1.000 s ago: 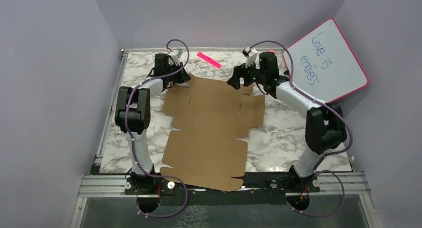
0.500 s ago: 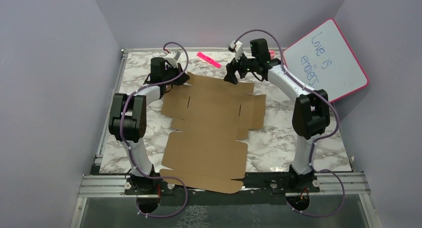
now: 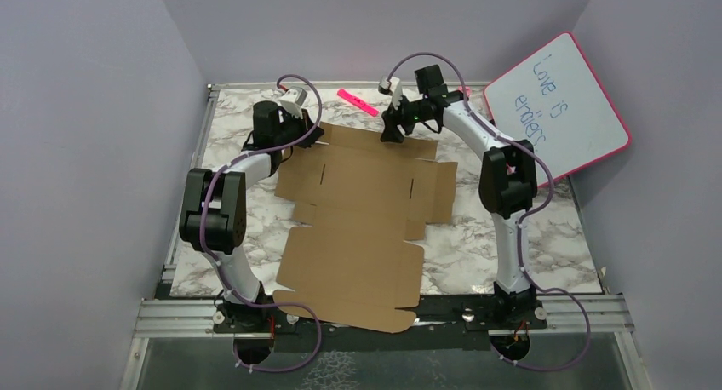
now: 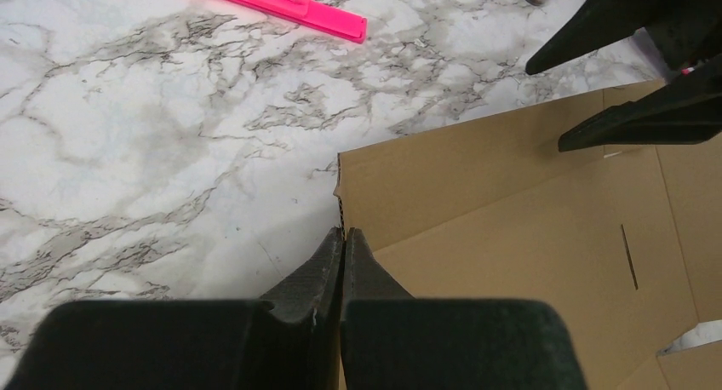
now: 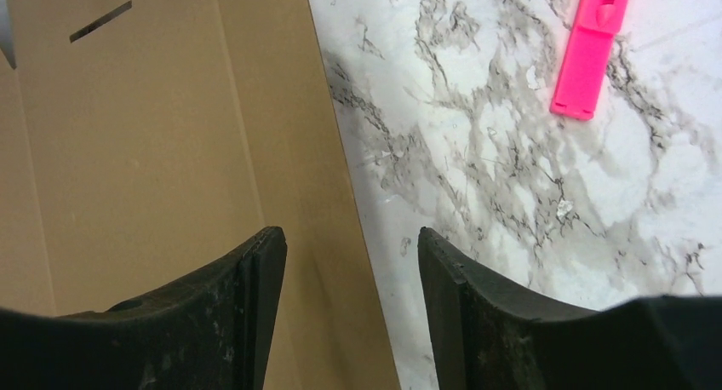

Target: Fold the paper box

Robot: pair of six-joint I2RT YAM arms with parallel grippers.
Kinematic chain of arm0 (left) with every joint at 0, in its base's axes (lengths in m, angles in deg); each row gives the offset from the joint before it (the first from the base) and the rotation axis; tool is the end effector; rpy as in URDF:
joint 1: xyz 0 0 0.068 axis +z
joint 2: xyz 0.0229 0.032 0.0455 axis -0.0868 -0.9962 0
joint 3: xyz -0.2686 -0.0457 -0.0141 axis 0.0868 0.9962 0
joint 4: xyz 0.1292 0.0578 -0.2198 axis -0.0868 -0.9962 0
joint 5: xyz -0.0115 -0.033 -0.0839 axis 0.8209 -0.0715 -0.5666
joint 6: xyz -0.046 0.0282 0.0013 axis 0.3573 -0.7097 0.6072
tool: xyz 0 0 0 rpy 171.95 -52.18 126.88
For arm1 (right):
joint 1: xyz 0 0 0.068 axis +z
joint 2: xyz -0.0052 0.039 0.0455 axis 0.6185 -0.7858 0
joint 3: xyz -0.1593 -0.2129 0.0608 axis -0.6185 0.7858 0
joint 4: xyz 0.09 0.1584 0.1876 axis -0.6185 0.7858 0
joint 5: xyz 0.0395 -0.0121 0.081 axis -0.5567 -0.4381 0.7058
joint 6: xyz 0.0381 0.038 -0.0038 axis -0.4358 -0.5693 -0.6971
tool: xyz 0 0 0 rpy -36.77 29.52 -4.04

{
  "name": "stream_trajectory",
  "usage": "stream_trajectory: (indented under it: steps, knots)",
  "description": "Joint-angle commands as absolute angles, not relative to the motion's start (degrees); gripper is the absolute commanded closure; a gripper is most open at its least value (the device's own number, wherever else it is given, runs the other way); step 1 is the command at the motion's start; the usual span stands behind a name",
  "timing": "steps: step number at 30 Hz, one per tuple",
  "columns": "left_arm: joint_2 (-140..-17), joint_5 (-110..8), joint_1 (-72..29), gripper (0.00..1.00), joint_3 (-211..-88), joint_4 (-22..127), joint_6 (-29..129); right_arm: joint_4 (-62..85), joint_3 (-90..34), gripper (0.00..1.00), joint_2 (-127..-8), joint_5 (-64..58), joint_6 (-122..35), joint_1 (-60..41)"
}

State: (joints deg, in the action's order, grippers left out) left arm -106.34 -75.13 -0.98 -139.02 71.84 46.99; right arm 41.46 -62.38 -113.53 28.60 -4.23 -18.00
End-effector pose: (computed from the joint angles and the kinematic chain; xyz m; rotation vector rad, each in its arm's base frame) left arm 0.3970 -0.0608 0.2166 0.3416 1.8963 -0.7160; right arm 0.4605 0.1932 0.2360 -1.2726 1.8844 0.6979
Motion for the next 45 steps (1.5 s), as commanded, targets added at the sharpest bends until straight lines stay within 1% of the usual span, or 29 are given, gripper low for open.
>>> stream_trajectory:
  steps: [1, 7, 9, 11, 16, 17, 20, 21, 24, 25, 32, 39, 45]
  knots:
    - [-103.91, -78.61, -0.60, 1.00, -137.88, 74.54, 45.69, 46.82, -67.56, 0.38, -117.33, 33.76, -3.18, -17.72]
    - [-103.65, -78.72, -0.61, 1.00, -137.53, 75.21, 46.03, 48.11, -67.65, 0.46, -118.97, 37.88, -2.54, -17.71]
    - [-103.77, -78.82, -0.61, 1.00, -137.56, 75.27, 46.15, 49.39, -68.20, 0.51, -119.49, 38.65, -1.74, -17.66]
    - [-103.69, -78.84, -0.62, 1.00, -137.51, 75.35, 46.21, 50.47, -68.68, 0.54, -119.89, 38.63, -1.10, -17.65]
    - [-103.56, -79.04, -0.60, 1.00, -137.47, 75.54, 46.56, 55.16, -72.51, 0.66, -121.14, 39.18, 2.54, -17.72]
    - [-103.47, -78.94, -0.64, 1.00, -137.47, 75.59, 46.56, 55.90, -72.89, 0.73, -121.07, 38.94, 3.53, -17.71]
    - [-103.13, -78.92, -0.64, 1.00, -137.39, 75.65, 47.13, 56.83, -72.53, 0.88, -119.75, 37.95, 5.99, -17.70]
    - [-102.96, -78.92, -0.61, 1.00, -137.30, 75.67, 47.22, 56.68, -72.00, 0.92, -119.04, 37.39, 6.59, -17.68]
    - [-102.52, -79.40, -0.65, 1.00, -137.29, 75.78, 47.77, 55.14, -70.27, 0.97, -116.81, 34.51, 7.35, -17.67]
    - [-102.34, -79.79, -0.70, 0.98, -137.29, 75.79, 48.10, 54.49, -70.04, 0.99, -116.05, 33.50, 7.35, -17.64]
    - [-99.23, -78.10, -0.78, 0.87, -136.55, 75.88, 50.30, 51.95, -67.61, 0.99, -109.47, 28.87, 12.63, -17.51]
    - [-95.26, -75.70, -0.73, 0.63, -134.92, 75.92, 53.52, 49.94, -62.42, 0.99, -102.36, 23.08, 21.59, -15.53]
    - [-91.67, -72.09, -0.71, 0.47, -133.58, 73.74, 55.70, 44.12, -53.02, 0.99, -95.76, 13.64, 28.36, -12.21]
